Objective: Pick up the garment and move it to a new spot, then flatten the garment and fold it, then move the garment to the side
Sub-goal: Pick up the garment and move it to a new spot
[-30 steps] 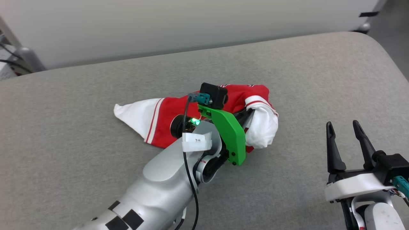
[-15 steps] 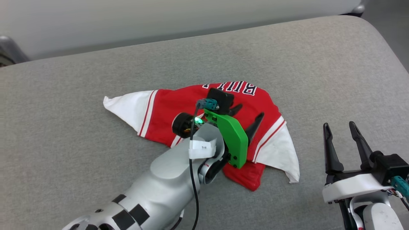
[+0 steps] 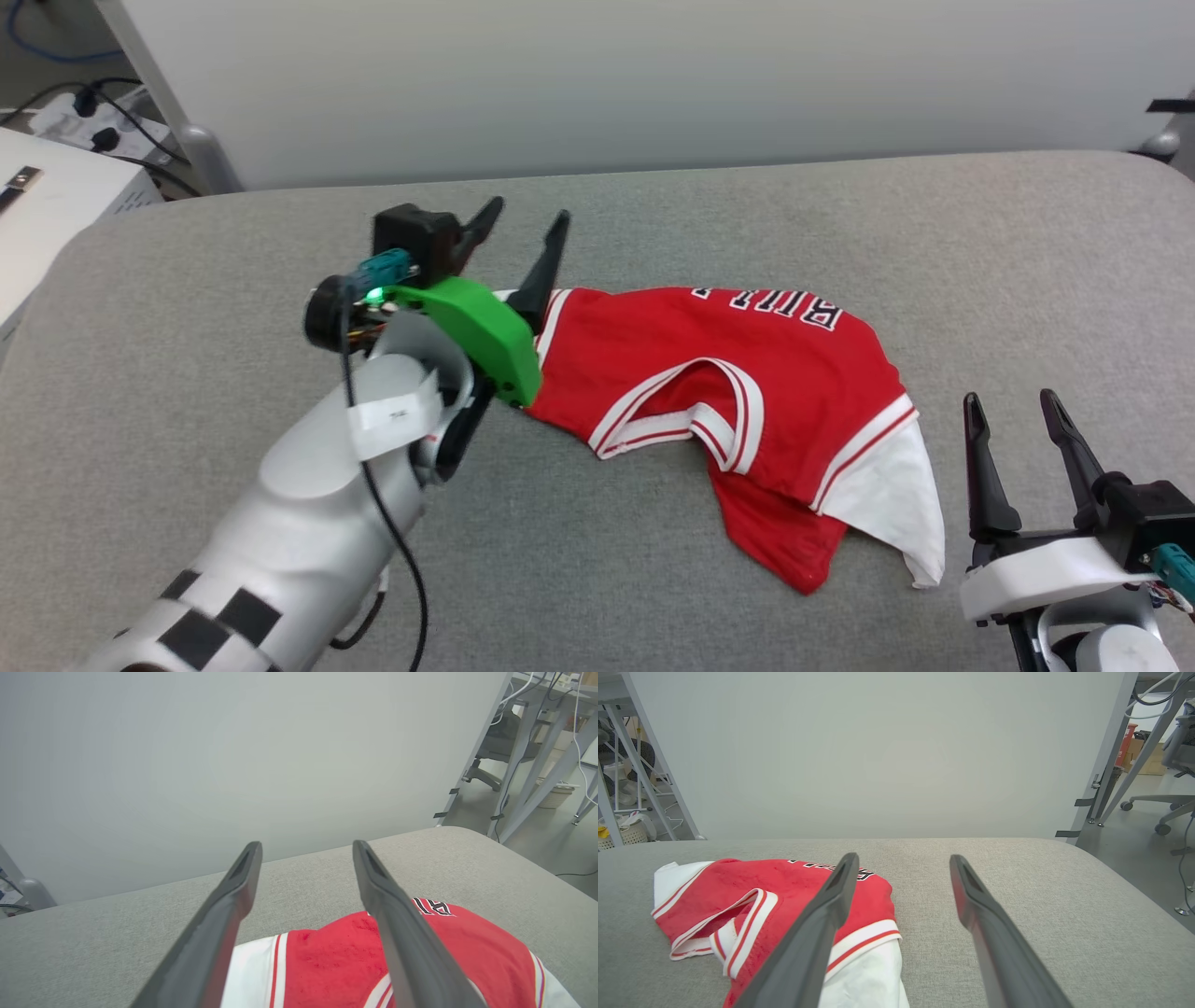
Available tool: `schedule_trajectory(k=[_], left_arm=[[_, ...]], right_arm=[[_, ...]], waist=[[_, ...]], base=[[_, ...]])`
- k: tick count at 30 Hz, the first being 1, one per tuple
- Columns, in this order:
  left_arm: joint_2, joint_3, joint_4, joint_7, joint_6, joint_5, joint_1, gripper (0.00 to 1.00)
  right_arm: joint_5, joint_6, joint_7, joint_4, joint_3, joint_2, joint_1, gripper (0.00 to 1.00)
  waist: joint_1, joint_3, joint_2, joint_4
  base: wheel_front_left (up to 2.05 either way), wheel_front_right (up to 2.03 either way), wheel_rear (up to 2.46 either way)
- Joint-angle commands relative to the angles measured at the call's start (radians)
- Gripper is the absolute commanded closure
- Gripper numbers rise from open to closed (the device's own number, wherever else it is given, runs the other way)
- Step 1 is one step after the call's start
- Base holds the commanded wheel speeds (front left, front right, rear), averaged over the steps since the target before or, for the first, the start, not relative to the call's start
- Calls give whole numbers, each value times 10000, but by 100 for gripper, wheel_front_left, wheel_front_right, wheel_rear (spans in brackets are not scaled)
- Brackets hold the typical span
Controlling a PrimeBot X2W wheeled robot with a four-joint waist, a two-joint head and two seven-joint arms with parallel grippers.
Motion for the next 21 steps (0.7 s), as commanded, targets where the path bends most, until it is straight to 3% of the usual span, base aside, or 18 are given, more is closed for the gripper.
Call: schedule_trajectory(k=[1,6,10,17,21], left_arm=[[325,375,-433,-53,104,345,493,0],[1354,2090,-2526,-56,310,1398,2473,0],[1594,3180,-3955,-57,424,2156,4251,0],[806,4722,-5437,-58,633,3255,6639,0],[252,5350,-5749,-58,349,3765,7177,0]], right_arm=[[-101,-9,-90,-44,-54,-22,172,0],[-120,-9,-90,-140,-154,-22,423,0],[-112,-9,-90,-160,-140,-22,586,0],[-99,-9,-90,-207,-107,-22,746,0],[-138,-9,-90,-216,-151,-22,754,0]], waist=[[0,-576,109,591],[0,-712,109,805],[0,-687,109,870],[0,-537,109,890],[0,-398,109,922]], base=[[0,0,0],[0,0,0],[0,0,0],[0,0,0],[0,0,0]])
